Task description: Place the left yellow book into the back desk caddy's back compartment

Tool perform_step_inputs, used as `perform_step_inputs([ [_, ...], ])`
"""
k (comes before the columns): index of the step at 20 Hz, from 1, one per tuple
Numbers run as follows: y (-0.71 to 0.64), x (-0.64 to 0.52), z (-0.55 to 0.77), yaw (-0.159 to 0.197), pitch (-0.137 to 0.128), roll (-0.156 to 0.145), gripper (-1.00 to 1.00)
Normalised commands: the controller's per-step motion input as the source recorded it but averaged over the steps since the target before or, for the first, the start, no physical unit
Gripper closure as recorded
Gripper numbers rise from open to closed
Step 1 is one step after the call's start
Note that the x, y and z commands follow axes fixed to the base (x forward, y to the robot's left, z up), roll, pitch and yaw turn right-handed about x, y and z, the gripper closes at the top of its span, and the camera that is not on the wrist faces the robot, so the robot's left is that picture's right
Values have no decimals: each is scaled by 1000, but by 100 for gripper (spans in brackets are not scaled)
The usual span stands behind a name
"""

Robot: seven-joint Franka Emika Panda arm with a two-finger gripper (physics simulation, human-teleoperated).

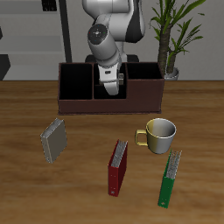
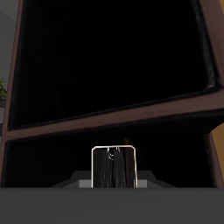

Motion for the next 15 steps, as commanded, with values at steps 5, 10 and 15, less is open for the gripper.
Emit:
perform_step_inputs([
  [5,80,-53,-275,-62,88,31,-100],
  [10,7,-51,136,-89,12,27,-100],
  [15,35,-52,501,-224,-70,61,-100],
])
